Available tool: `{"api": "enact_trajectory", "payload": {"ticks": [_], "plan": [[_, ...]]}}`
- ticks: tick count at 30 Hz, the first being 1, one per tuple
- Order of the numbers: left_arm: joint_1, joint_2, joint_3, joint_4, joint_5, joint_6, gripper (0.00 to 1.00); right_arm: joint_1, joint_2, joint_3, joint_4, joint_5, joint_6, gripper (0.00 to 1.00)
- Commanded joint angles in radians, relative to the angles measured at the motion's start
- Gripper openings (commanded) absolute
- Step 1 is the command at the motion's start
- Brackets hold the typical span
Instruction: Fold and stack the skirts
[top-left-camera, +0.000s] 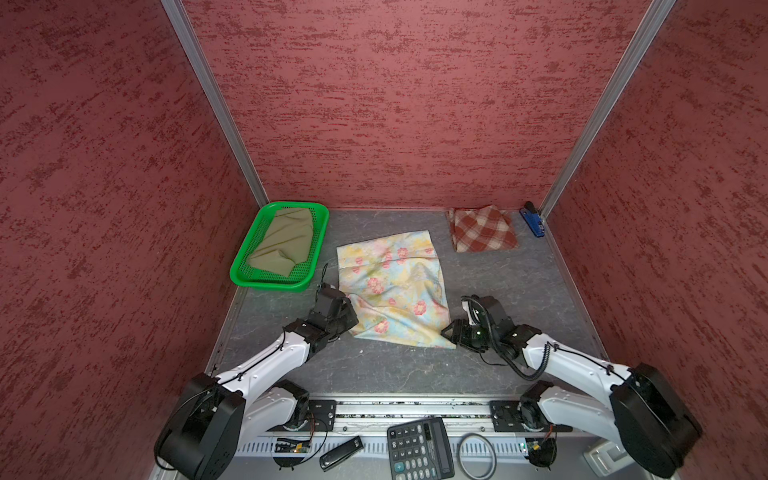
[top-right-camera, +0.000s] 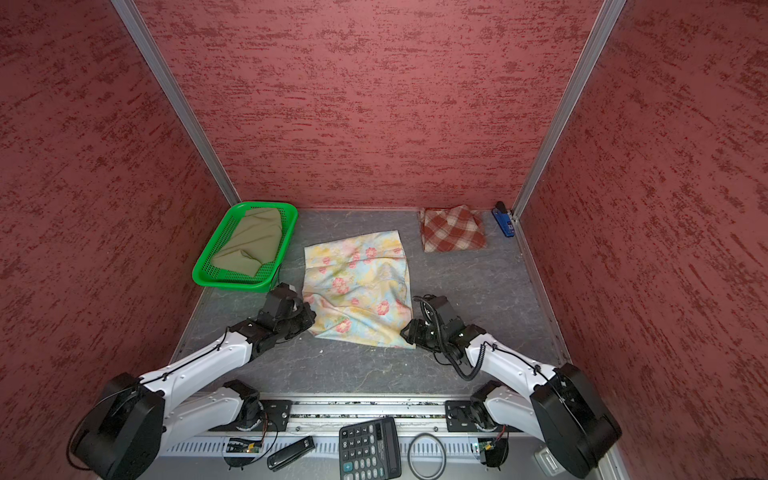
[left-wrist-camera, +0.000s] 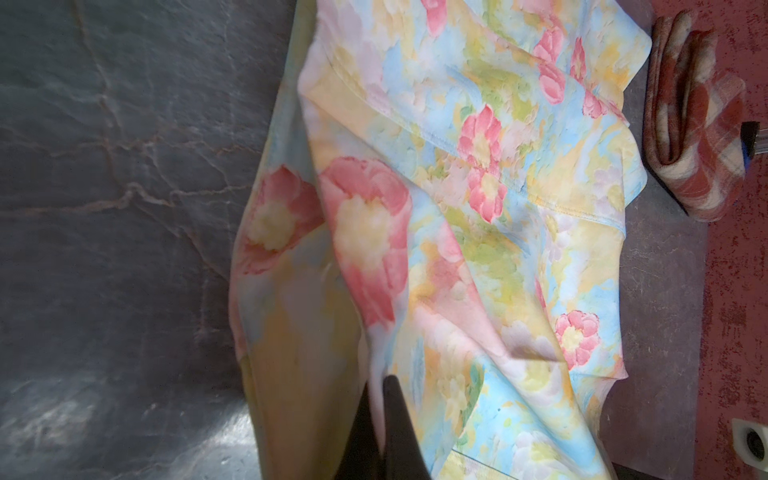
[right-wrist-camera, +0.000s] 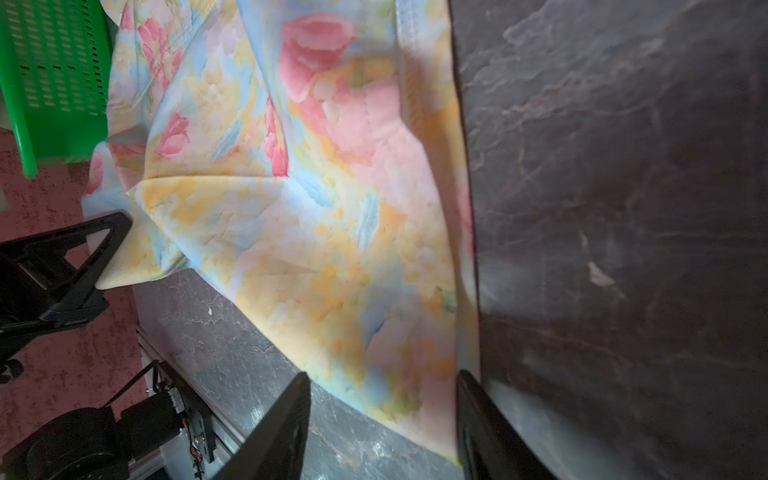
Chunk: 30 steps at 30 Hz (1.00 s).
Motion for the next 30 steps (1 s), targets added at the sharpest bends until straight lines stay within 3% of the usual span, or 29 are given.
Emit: {"api": "enact_trajectory", "payload": {"ticks": [1,6,12,20,30], "plan": [[0.002,-0.009,-0.004,0.022,-0.008,-0.005,0.00,0.023,0.009,-0.016,0.056,-0.024,0.061,0.52],[0.002,-0.006,-0.002,0.029,-0.006,-0.004,0.00,0.031,-0.007,-0.027,0.082,-0.035,0.097,0.36],[0.003,-0.032,0.018,0.013,0.001,0.004,0.00,0.031,-0.046,-0.015,0.138,-0.016,0.146,0.00],[0.043,-0.116,0.158,-0.117,0.026,0.078,0.00,0.003,-0.077,0.274,-0.083,0.129,0.017,0.00],[0.194,-0.163,0.371,-0.221,0.115,0.189,0.00,-0.154,-0.042,0.712,-0.253,0.245,-0.180,0.00]]}}
